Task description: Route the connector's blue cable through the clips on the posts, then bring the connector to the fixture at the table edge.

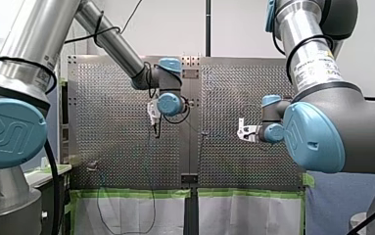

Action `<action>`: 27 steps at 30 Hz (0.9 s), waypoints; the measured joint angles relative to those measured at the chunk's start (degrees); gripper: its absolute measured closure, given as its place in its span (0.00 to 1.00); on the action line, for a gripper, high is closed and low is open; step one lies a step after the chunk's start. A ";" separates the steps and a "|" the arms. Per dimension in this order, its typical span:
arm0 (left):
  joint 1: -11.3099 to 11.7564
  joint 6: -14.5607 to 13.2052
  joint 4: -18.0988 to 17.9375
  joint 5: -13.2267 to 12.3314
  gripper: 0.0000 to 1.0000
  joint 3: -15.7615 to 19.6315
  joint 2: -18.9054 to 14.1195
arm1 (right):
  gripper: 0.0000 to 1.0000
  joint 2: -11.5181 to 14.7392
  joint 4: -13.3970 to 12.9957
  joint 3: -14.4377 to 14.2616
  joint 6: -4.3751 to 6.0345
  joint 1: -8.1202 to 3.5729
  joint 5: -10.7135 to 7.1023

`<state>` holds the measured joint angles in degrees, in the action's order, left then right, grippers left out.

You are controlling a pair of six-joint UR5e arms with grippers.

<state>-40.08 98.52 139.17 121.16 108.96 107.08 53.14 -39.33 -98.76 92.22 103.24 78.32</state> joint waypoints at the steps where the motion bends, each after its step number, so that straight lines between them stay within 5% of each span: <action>1: -0.01 0.05 -0.45 0.00 0.00 0.58 -0.59 | 1.00 0.00 0.06 0.00 0.03 0.00 0.02; 27: -0.02 2.97 -4.01 -0.08 0.00 13.86 -13.86 | 1.00 0.00 0.21 0.00 0.17 0.08 0.05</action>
<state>-40.09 101.49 135.16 121.07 122.82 93.23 53.14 -39.12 -98.76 92.39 103.33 78.37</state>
